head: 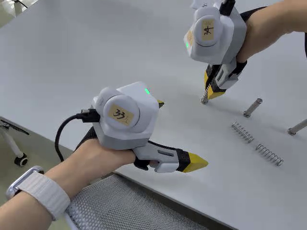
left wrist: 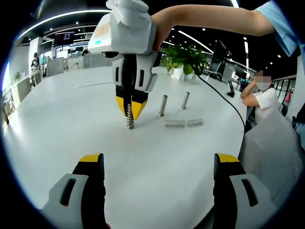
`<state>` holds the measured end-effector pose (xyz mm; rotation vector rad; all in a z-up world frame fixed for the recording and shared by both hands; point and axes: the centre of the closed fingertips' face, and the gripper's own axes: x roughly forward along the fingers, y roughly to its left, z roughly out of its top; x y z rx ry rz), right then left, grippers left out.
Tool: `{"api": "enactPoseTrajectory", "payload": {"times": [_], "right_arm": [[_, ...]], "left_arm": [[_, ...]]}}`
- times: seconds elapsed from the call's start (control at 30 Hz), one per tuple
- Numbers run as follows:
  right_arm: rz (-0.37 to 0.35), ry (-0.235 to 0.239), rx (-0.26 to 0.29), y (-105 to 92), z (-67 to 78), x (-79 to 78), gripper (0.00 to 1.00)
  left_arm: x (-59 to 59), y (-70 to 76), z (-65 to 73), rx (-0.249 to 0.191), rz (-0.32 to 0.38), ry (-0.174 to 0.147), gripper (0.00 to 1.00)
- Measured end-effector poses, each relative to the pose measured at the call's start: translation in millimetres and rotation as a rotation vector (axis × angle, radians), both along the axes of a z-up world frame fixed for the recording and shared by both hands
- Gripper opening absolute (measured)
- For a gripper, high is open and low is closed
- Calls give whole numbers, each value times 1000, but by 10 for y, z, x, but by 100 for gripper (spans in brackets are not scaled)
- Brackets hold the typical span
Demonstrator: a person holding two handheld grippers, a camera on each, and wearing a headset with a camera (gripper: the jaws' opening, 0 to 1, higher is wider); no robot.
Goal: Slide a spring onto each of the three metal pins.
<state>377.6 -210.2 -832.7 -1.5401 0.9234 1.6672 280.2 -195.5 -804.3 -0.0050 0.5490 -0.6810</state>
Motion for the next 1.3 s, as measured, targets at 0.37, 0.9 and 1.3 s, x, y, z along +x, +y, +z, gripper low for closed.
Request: {"api": "enactPoseTrajectory", "payload": {"times": [0.37,0.9,1.3], "right_arm": [[-1,-7,0,12,-79,32,8],[-27,1,15,6,-131,-10,22],[-85,31,89,-16,-111,-11,61]], "left_arm": [[-3,-1,-5,1,-1,3,94],[-10,0,8,-2,1,3,94],[-13,-7,5,0,-1,5,94]]}}
